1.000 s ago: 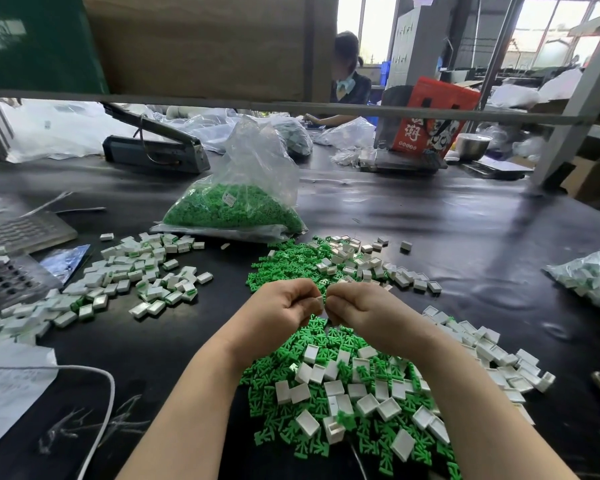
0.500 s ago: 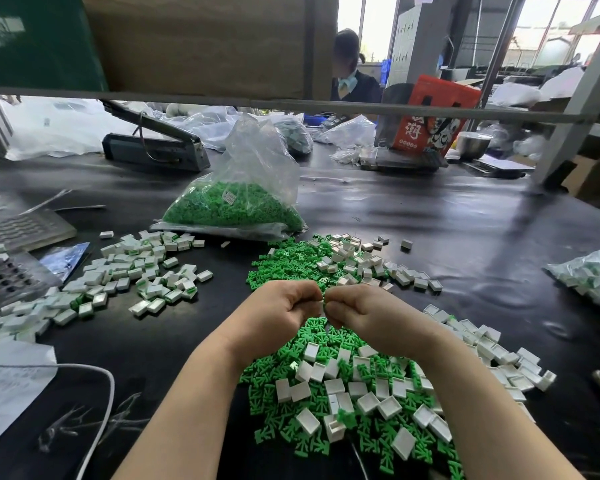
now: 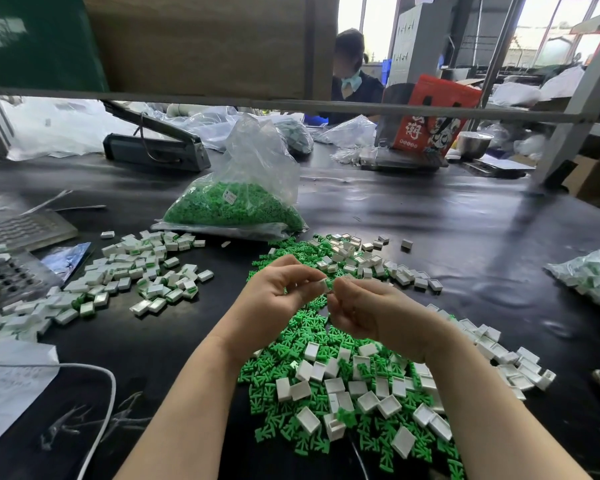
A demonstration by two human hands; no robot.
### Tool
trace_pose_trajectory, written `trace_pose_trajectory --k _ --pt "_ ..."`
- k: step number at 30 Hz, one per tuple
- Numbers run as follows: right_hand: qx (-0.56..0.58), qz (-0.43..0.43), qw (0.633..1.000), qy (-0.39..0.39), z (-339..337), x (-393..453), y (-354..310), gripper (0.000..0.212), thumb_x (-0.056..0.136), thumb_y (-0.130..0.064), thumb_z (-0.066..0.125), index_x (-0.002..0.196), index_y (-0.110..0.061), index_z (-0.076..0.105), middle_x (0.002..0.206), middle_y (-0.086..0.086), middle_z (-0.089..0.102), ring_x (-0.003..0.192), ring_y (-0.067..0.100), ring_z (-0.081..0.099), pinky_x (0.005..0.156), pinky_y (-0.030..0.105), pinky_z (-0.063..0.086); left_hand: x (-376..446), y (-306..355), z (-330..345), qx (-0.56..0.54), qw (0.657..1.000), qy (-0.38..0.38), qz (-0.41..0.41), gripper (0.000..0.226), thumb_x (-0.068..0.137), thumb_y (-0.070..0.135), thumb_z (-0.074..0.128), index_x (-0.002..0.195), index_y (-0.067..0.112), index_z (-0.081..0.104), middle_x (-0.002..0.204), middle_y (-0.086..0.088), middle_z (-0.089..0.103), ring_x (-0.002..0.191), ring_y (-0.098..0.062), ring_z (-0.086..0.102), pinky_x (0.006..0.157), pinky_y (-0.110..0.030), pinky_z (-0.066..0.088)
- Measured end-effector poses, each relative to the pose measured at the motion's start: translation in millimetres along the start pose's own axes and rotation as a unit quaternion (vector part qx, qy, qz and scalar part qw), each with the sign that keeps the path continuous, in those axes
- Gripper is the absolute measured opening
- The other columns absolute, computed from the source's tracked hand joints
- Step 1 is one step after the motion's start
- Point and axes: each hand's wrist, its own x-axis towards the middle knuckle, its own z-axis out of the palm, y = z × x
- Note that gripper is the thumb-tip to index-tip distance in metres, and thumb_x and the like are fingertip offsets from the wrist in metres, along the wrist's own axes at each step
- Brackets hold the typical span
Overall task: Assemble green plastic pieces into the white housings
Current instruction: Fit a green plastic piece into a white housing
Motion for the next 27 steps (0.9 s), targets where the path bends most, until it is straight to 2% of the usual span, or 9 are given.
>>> trace_pose_trajectory --k 3,6,9,12,16,21,27 --pt "0.128 -0.006 0.991 -0.042 3.2 3.9 4.6 0.041 0.081 -0.05 0.062 0.096 -0.012 0.065 0.08 0.006 0.061 0.074 0.016 0.052 0.067 0.025 0.04 -0.1 3.9 2.5 -0.022 1.0 -0.002 -0.002 0.011 0.088 0.015 0.067 0.094 0.011 0.075 0.092 -0.003 0.049 0.092 -0.01 0.052 0.089 -0.029 0.046" --pt "0.208 -0.033 0.975 -0.069 7.3 7.2 6.2 0.038 0.085 -0.045 0.061 0.099 -0.011 0.066 0.083 0.008 0.063 0.079 0.017 0.056 0.074 0.027 0.043 -0.1 5.6 4.5 -0.036 0.999 0.002 -0.005 0.012 0.087 0.018 0.066 0.094 0.012 0.074 0.096 0.0 0.049 0.104 -0.019 0.05 0.103 -0.042 0.041" --pt "0.248 -0.043 0.966 -0.058 11.0 9.0 7.0 0.04 0.085 -0.041 0.059 0.107 -0.007 0.062 0.082 0.003 0.064 0.078 0.014 0.059 0.077 0.025 0.048 0.2 4.4 5.2 -0.055 0.998 0.003 -0.006 0.012 0.089 0.016 0.064 0.094 0.01 0.073 0.097 0.0 0.051 0.11 -0.025 0.051 0.106 -0.05 0.038" --pt "0.296 -0.048 0.953 -0.04 14.2 10.6 6.5 0.05 0.082 -0.036 0.063 0.119 -0.003 0.056 0.08 0.0 0.062 0.074 0.011 0.06 0.073 0.021 0.054 0.3 4.2 6.3 -0.065 0.998 0.001 -0.002 0.01 0.091 0.014 0.062 0.09 0.014 0.072 0.097 0.001 0.052 0.108 -0.023 0.052 0.107 -0.052 0.037" --pt "0.302 -0.045 0.952 -0.02 15.3 11.1 5.8 0.051 0.078 -0.035 0.066 0.116 -0.003 0.056 0.077 0.001 0.059 0.068 0.01 0.058 0.065 0.019 0.053 1.2 4.3 5.5 -0.051 0.999 -0.003 0.008 0.013 0.093 0.014 0.061 0.088 0.02 0.072 0.094 0.006 0.053 0.109 -0.026 0.052 0.105 -0.053 0.038" --pt "0.299 -0.056 0.953 -0.019 16.9 12.9 4.8 0.052 0.077 -0.033 0.067 0.116 0.0 0.055 0.076 0.002 0.058 0.063 0.01 0.056 0.062 0.018 0.051 0.3 6.0 3.6 -0.028 0.999 -0.006 0.021 0.015 0.094 0.011 0.06 0.089 0.018 0.072 0.089 0.013 0.054 0.105 -0.024 0.052 0.103 -0.054 0.038" --pt "0.291 -0.044 0.955 -0.025 19.0 11.4 4.6 0.037 0.077 -0.036 0.068 0.101 -0.007 0.065 0.077 0.004 0.054 0.065 0.012 0.056 0.063 0.02 0.051 -0.5 4.9 2.1 -0.026 0.999 -0.017 0.013 0.014 0.094 0.01 0.059 0.09 0.013 0.072 0.092 0.005 0.053 0.108 -0.028 0.052 0.105 -0.054 0.037"
